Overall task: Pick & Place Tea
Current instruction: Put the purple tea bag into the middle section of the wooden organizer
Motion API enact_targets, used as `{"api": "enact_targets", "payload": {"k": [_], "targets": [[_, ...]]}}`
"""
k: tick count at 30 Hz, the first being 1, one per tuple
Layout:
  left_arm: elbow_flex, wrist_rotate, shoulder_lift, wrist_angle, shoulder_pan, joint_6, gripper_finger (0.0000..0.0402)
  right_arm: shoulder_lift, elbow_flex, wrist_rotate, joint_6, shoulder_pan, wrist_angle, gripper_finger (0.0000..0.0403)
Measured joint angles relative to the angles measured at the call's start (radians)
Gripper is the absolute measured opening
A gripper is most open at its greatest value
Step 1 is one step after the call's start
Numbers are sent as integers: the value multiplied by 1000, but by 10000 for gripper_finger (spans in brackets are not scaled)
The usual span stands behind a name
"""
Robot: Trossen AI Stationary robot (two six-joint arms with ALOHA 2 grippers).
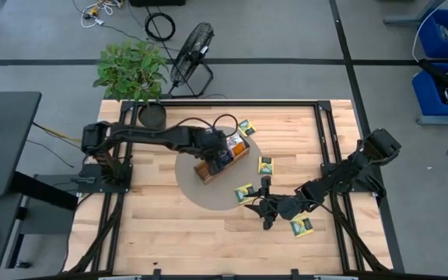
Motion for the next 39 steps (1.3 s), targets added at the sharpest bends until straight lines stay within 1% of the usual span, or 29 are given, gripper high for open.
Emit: {"api": "enact_targets", "payload": {"k": [6, 11, 16, 19, 23, 28, 31, 34, 39], "targets": [[26, 58, 12, -10, 27, 7, 1, 0, 0, 0, 17, -9, -10, 168], [26, 63, 12, -36, 61, 2, 1, 0, 0, 0, 20, -11, -10, 168], [25, 144, 29, -47, 64, 7, 1, 0, 0, 0, 24, -11, -18, 168], [27, 164, 53, -54, 59, 7, 2, 1, 0, 0, 23, -15, -17, 168], [27, 165, 94, -54, 63, 8, 2, 1, 0, 0, 29, -18, -22, 168], [27, 156, 112, -27, 72, 15, 2, 1, 0, 0, 31, -18, -19, 168], [30, 213, 112, 16, 79, 15, 2, 1, 0, 0, 31, -22, -20, 168], [62, 285, 111, 4, 99, -15, 2, 1, 0, 0, 33, -24, -24, 168], [82, 317, 111, -6, 118, -45, 2, 1, 0, 0, 45, -24, -33, 168]]}}
